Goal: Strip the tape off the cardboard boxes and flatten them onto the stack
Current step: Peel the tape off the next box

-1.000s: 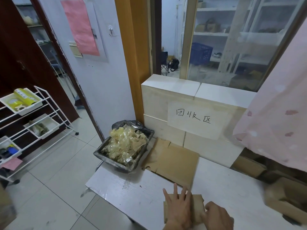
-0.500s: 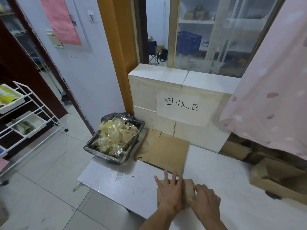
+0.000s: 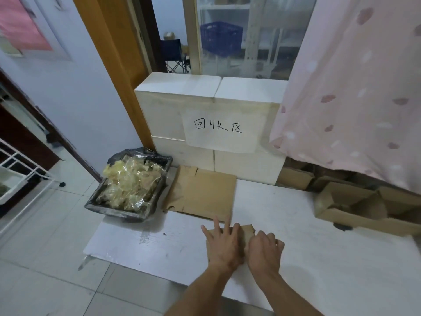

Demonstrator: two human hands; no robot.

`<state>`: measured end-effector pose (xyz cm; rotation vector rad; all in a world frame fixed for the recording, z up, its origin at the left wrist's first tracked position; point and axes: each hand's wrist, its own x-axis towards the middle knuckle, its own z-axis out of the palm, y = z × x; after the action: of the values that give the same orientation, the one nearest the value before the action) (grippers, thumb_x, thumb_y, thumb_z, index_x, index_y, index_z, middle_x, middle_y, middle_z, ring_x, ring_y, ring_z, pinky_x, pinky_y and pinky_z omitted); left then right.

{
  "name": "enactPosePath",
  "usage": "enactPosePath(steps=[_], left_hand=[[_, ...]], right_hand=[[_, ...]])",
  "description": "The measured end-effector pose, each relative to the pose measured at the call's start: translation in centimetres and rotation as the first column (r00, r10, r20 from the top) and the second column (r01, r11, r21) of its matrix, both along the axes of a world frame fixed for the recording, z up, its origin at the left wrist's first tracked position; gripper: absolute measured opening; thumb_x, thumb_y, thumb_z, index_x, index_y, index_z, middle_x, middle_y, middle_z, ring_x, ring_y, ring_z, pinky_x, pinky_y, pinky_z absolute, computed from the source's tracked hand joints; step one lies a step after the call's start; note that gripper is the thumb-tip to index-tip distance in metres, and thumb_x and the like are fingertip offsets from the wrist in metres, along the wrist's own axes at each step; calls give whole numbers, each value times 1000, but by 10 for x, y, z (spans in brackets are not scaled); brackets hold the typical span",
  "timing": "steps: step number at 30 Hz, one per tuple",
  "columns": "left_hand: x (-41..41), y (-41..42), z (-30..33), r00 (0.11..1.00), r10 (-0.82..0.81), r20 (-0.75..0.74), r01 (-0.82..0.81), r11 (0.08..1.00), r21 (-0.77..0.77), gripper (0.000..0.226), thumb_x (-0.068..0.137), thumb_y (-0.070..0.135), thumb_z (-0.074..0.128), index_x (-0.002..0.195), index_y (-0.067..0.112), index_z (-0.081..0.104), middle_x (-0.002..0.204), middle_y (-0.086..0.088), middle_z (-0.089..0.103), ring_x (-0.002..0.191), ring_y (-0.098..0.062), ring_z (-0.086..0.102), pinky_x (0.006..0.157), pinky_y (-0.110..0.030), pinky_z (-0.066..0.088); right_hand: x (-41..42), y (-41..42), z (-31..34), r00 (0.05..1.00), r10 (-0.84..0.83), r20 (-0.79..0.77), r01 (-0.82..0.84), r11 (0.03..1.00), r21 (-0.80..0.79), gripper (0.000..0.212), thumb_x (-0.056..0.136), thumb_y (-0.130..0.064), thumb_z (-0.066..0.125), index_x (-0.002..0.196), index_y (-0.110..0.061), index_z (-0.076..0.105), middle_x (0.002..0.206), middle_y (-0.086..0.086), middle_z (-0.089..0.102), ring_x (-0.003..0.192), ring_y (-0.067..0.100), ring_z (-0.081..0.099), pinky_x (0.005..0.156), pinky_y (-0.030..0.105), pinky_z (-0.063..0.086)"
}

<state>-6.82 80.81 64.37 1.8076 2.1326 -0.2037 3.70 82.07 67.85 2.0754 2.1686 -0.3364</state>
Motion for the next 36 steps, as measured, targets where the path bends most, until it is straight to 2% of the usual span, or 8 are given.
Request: enactPosePath(steps=[6, 12, 17, 23, 26, 31, 33, 36], left_hand=[[10, 1, 0, 999, -11, -39, 12, 1000, 16, 71, 85, 46, 57, 143, 20, 23, 164, -7, 4, 147, -51, -6, 102, -79, -7], [14, 2, -1, 999, -21, -40, 20, 1000, -23, 82, 78, 59, 63, 141, 26, 22, 163, -5, 3, 147, -51, -6, 100, -78, -11], [-8, 6, -1, 997, -23, -77, 17, 997, -75, 102, 70, 48, 77, 147, 28, 14, 165, -3, -4, 145, -52, -11, 99, -81, -11], [-10, 10, 3, 997, -26, -69, 21, 997, -73, 109, 69, 53, 78, 148, 29, 9, 164, -4, -9, 145, -52, -16, 102, -81, -5], [-3, 7, -1, 997, -5, -72, 0, 998, -64, 108, 67, 60, 76, 147, 30, 10, 163, -5, -9, 145, -51, -15, 102, -79, -5], [-4, 5, -6, 998, -1, -67, -1, 999, -32, 107, 66, 61, 76, 145, 34, 10, 162, -6, -14, 146, -49, -15, 104, -77, -2], [-6, 2, -6, 999, 2, -50, -3, 1000, -27, 110, 64, 64, 77, 145, 34, 9, 161, -5, -17, 146, -48, -16, 106, -76, -1], [-7, 0, -4, 999, 36, -27, -36, 999, -9, 112, 60, 68, 78, 145, 36, 12, 160, -5, -17, 146, -47, -15, 108, -75, 2]], right_hand=[[-1, 2, -6, 997, -35, 70, 34, 999, 5, 28, 90, -13, 45, 97, -31, 66, 99, -7, 59, 101, 19, 49, 78, 36, 27], [4, 10, -9, 996, -32, 88, 37, 998, -57, 24, 89, -17, 49, 104, -28, 65, 107, -6, 59, 112, 21, 44, 86, 38, 31], [30, 17, -3, 981, -172, 87, 175, 984, -32, 15, 84, -16, 55, 84, -26, 67, 96, -6, 56, 104, 21, 45, 91, 38, 34], [36, 16, -2, 952, -272, -143, 269, 962, -42, 25, 91, -24, 43, 91, -16, 66, 102, 0, 59, 103, 23, 49, 94, 42, 40], [24, 5, -9, 880, -318, -351, 312, 947, -75, 41, 99, -39, 36, 111, -17, 67, 118, 2, 61, 114, 24, 49, 98, 45, 40], [22, 2, -22, 769, -462, -442, 402, 887, -229, 65, 91, -63, 45, 134, -15, 52, 135, 4, 51, 127, 27, 41, 99, 46, 38], [25, 5, -26, 655, -561, -506, 477, 827, -299, 57, 91, -58, 53, 129, -15, 58, 132, 3, 54, 125, 28, 42, 95, 46, 40], [26, 8, -25, 486, -595, -640, 513, 787, -343, 24, 90, -35, 58, 91, -14, 71, 92, -4, 64, 107, 30, 50, 83, 41, 50]])
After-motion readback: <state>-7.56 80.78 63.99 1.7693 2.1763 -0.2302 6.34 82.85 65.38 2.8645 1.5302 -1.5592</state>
